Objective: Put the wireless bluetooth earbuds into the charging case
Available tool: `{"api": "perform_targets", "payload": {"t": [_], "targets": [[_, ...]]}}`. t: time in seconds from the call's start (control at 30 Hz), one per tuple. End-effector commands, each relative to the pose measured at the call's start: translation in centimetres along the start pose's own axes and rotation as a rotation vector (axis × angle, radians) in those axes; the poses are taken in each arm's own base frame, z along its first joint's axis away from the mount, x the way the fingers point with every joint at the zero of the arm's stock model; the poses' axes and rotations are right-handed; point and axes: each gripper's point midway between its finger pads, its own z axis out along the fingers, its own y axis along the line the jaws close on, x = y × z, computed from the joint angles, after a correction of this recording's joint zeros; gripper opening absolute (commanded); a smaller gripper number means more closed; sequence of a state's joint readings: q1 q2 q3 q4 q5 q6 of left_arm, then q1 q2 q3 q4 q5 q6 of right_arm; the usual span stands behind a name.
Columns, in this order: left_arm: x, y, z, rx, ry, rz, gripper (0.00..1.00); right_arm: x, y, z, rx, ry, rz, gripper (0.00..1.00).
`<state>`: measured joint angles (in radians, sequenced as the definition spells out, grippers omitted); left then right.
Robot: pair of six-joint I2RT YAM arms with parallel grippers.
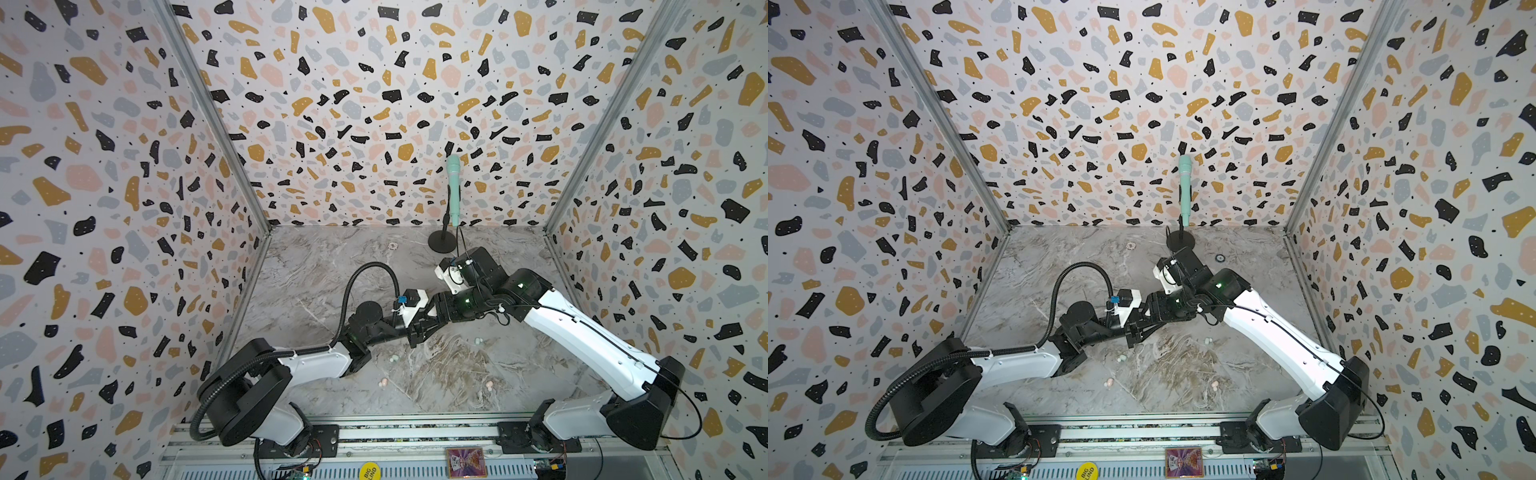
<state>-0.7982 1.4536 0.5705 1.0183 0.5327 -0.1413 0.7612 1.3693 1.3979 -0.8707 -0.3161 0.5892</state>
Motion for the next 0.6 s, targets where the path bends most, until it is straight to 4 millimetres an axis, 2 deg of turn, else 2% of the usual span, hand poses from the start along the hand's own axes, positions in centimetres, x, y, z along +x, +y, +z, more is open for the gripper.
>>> {"api": "perform_targets", "payload": {"t": [0.0, 0.1, 0.2, 0.27, 0.37, 0.57], "targets": [[-2.5, 0.1, 0.1, -0.015, -0.068, 0.061, 0.48, -0.5, -0.4, -1.4, 0.026, -0.039, -0.004, 0.46], [-0.9, 0.7, -0.3, -0.06, -0.012, 0.035, 0.77, -0.9, -2.7, -1.8, 0.047, -0.082, 0.038, 0.43], [0.9, 1.8, -1.1, -0.141, 0.062, 0.002, 1.0, -1.1, -5.4, -2.4, 0.08, -0.126, 0.081, 0.42], [1.9, 2.9, -1.9, -0.224, 0.11, -0.026, 1.0, -1.0, -7.9, -2.8, 0.14, -0.147, 0.107, 0.42], [3.4, 4.6, -3.3, -0.352, 0.193, -0.049, 1.0, -0.3, -13.1, -3.4, 0.283, -0.173, 0.169, 0.42], [4.7, 6.7, -5.9, -0.534, 0.262, -0.069, 1.0, 2.1, -22.7, -4.1, 0.455, -0.224, 0.322, 0.42]]}}
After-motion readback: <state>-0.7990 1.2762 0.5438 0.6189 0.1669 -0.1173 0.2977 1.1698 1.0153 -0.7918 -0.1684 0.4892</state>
